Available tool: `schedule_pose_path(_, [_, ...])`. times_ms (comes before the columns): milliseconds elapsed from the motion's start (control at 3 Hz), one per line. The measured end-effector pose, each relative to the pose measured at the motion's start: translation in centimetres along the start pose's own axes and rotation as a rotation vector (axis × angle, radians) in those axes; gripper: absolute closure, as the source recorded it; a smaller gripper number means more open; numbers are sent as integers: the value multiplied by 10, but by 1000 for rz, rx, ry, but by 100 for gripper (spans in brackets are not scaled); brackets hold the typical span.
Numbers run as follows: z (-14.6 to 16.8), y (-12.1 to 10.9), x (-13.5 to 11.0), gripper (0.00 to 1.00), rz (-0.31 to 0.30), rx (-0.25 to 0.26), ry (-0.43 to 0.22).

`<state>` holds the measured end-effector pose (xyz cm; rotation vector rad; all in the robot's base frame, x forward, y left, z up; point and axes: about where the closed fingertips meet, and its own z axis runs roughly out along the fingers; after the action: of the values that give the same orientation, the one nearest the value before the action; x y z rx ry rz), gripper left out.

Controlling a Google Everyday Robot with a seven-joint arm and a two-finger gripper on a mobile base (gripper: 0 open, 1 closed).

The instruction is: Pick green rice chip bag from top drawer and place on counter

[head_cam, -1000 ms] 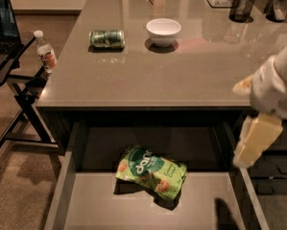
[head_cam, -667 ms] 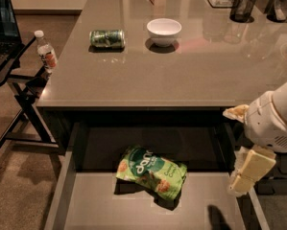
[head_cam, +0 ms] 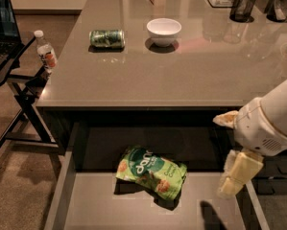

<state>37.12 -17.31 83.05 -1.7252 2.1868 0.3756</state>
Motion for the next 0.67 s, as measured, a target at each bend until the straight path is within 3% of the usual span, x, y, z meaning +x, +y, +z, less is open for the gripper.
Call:
schedule_pose_path(333, [33, 7, -9, 0, -4, -47, -141])
schedule_pose_path(667, [54, 16, -17, 0, -10, 15, -320])
